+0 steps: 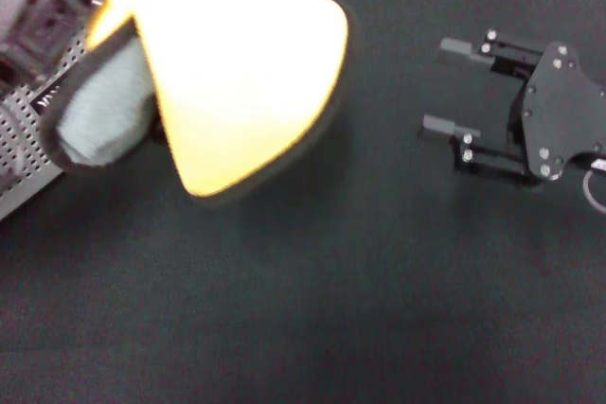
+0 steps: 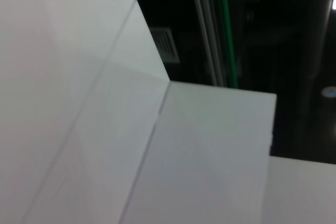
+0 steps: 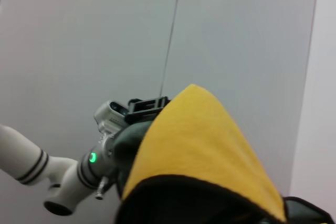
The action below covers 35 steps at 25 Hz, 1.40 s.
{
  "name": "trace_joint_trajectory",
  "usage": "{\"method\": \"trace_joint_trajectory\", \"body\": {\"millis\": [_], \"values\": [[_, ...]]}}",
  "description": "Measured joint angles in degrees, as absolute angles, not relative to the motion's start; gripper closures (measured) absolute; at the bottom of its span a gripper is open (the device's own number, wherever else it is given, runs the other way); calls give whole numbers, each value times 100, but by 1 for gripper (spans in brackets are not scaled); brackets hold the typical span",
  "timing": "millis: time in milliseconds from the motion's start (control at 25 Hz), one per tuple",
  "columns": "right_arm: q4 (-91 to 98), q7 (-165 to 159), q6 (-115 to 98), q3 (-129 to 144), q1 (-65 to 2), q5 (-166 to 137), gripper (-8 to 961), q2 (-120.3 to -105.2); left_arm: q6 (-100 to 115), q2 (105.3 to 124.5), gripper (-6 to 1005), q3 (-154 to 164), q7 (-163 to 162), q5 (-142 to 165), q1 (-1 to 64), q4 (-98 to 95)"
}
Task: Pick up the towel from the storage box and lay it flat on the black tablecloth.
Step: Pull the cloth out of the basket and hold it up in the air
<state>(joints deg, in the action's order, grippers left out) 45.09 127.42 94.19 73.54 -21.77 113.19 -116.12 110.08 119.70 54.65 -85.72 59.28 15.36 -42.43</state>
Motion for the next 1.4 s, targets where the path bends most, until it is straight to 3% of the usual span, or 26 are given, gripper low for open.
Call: {"method": "trace_joint_trajectory", "body": {"millis": [1400], "values": [[4392,13531,8079,7871,-2306,11401,354,-11610,11017,11971,959,6130,-8488,6270,2104,-3410]]}}
